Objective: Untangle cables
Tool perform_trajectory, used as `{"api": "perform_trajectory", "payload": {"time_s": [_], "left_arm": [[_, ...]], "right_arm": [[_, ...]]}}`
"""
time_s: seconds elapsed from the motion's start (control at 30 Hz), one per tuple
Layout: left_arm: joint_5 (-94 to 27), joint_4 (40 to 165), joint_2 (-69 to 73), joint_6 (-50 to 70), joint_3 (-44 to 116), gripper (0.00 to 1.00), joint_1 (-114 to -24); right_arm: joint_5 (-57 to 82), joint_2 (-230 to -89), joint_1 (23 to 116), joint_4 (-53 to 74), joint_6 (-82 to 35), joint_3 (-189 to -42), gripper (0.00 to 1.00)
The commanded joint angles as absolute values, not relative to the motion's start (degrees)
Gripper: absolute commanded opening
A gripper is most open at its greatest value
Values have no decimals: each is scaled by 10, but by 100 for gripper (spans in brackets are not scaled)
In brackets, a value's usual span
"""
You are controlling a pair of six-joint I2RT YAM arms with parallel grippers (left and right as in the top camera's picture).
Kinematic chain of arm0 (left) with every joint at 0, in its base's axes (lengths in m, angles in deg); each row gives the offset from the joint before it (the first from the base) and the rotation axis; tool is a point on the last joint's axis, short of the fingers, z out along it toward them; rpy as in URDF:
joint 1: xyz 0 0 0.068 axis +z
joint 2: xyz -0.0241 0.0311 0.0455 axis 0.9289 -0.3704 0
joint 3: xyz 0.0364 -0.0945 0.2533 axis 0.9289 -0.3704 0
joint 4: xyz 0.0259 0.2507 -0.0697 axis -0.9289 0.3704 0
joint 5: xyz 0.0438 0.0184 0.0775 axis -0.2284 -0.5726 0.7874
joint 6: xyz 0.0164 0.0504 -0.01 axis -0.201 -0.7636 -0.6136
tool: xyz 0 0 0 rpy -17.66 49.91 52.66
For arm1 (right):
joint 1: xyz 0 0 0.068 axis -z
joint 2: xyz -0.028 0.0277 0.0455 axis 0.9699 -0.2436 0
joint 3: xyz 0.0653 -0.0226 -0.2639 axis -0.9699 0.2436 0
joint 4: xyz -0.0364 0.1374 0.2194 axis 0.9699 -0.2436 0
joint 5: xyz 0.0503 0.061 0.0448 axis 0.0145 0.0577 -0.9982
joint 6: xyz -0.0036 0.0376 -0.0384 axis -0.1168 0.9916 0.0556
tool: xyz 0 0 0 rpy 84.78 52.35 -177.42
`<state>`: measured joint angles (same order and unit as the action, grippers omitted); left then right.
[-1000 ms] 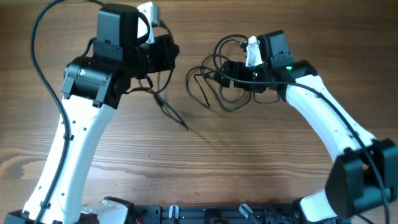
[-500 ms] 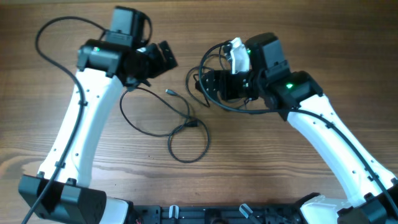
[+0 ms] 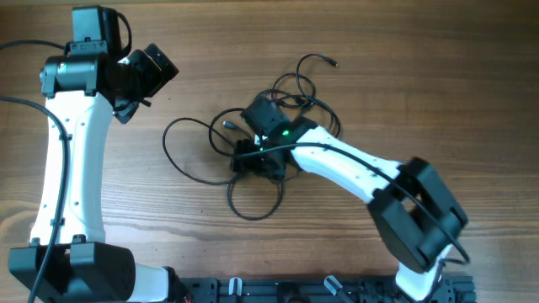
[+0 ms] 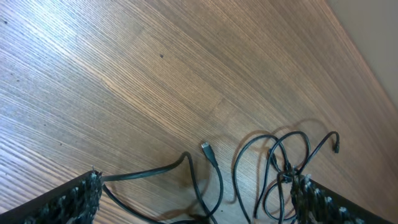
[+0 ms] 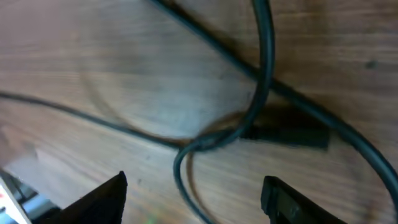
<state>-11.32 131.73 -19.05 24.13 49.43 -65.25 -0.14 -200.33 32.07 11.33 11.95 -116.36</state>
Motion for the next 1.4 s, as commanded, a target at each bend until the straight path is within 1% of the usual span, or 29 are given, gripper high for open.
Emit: {"api": "perform_trajectory", "payload": {"time_s": [0.0,0.03,0.17,0.27,0.4,0.53,0.6,0.67,0.7,0.77,0.8,0.87,0.93,1.0,1.17,1.3,1.37], "left_arm": [[-110,1316,-189,235,500,100,-654],[-110,1316,-190,235,500,100,-654],[-110,1316,-190,235,500,100,-654],[-110,1316,-190,234,500,100,-654],[-110,1318,-190,235,500,100,-654],[-110,1320,-190,234,500,100,-654],[-110,1323,-190,234,500,100,-654],[-110,1322,-190,234,500,100,-654],[-110,1323,-190,234,500,100,-654],[-110,1322,-190,234,500,100,-654],[-110,1323,-190,234,500,100,-654],[-110,1322,-190,234,500,100,-654],[-109,1322,-190,234,500,100,-654],[-109,1318,-189,234,500,100,-654],[-108,1318,-190,234,500,100,-654],[-108,1318,-190,234,500,100,-654],[-108,1318,-189,234,500,100,-654]], "right_arm": [[9,-2026,317,138,152,-1164,71],[21,-2030,315,146,152,-1164,70],[54,-2040,295,160,153,-1164,61],[107,-2045,272,160,153,-1164,59],[141,-2052,265,160,171,-1164,55],[141,-2085,262,177,197,-1164,50],[139,-2087,262,177,198,-1164,43],[126,-2087,264,178,194,-1164,30],[111,-2087,265,181,179,-1166,26],[65,-2085,277,197,139,-1168,22],[39,-2084,286,202,121,-1168,15],[-7,-2073,312,205,72,-1172,8],[-8,-2057,323,207,41,-1175,5],[-7,-2004,328,209,-28,-1176,4],[-7,-1857,328,183,-123,-1176,4],[34,-1733,361,97,-133,-1176,4],[41,-1674,421,63,-132,-1176,4]]}}
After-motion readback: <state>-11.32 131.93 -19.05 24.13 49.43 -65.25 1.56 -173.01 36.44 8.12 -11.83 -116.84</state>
